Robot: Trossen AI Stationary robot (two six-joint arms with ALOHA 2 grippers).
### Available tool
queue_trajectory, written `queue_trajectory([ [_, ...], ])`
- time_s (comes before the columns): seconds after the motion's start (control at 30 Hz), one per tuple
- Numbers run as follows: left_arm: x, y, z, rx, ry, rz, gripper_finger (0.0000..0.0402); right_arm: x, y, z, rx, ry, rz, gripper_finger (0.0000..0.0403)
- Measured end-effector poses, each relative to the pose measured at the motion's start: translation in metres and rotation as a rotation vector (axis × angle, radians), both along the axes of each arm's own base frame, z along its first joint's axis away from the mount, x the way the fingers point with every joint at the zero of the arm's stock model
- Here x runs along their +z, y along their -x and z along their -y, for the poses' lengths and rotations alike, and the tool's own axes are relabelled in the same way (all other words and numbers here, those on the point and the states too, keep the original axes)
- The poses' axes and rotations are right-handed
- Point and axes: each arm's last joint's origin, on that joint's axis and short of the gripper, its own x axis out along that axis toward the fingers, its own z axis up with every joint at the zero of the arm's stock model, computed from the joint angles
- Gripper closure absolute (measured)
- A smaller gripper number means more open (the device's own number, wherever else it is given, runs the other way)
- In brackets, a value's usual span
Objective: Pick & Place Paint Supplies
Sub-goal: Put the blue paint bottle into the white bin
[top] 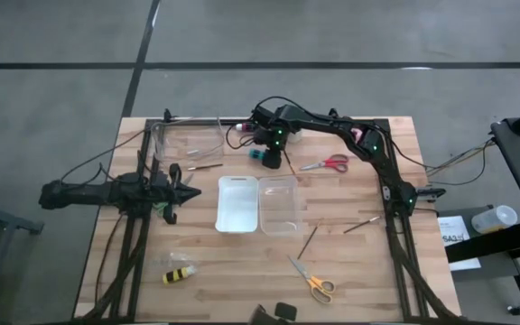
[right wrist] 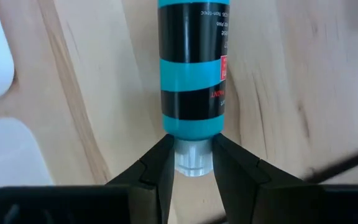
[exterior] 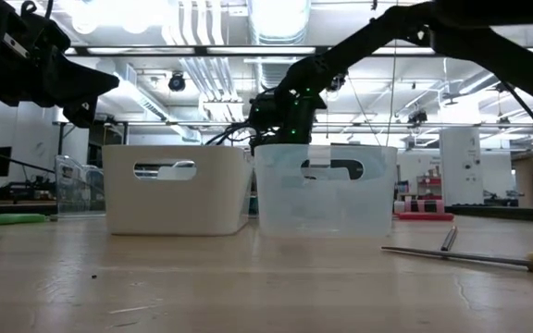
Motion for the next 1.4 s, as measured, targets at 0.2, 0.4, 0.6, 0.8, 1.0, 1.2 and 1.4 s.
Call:
queue_trajectory([
  [0.2, 0.0, 0.0, 0.0, 0.0, 0.0, 0.0, 0.04, 0.0, 0.008, -0.006, 0.003, -0.04, -0.083, 0.0305],
  [0.4, 0.0, 0.0, 0.0, 0.0, 0.0, 0.0, 0.04, -0.004, 0.011, -0.007, -0.004, -0.055, -0.102, 0.0305],
  [0.6, 0.0, 0.0, 0.0, 0.0, 0.0, 0.0, 0.04, -0.004, 0.014, -0.009, -0.015, -0.073, -0.137, 0.0305],
  [0.8, 0.0, 0.0, 0.0, 0.0, 0.0, 0.0, 0.04, -0.005, 0.018, -0.011, -0.016, -0.091, -0.178, 0.0305],
  [1.0, 0.0, 0.0, 0.0, 0.0, 0.0, 0.0, 0.04, -0.006, 0.017, -0.012, -0.014, -0.087, -0.176, 0.0305],
  [1.2, 0.0, 0.0, 0.0, 0.0, 0.0, 0.0, 0.04, -0.006, 0.017, -0.012, -0.013, -0.086, -0.174, 0.0305],
  [1.4, 0.0, 0.0, 0.0, 0.0, 0.0, 0.0, 0.04, -0.006, 0.013, -0.014, -0.005, -0.076, -0.151, 0.0305],
])
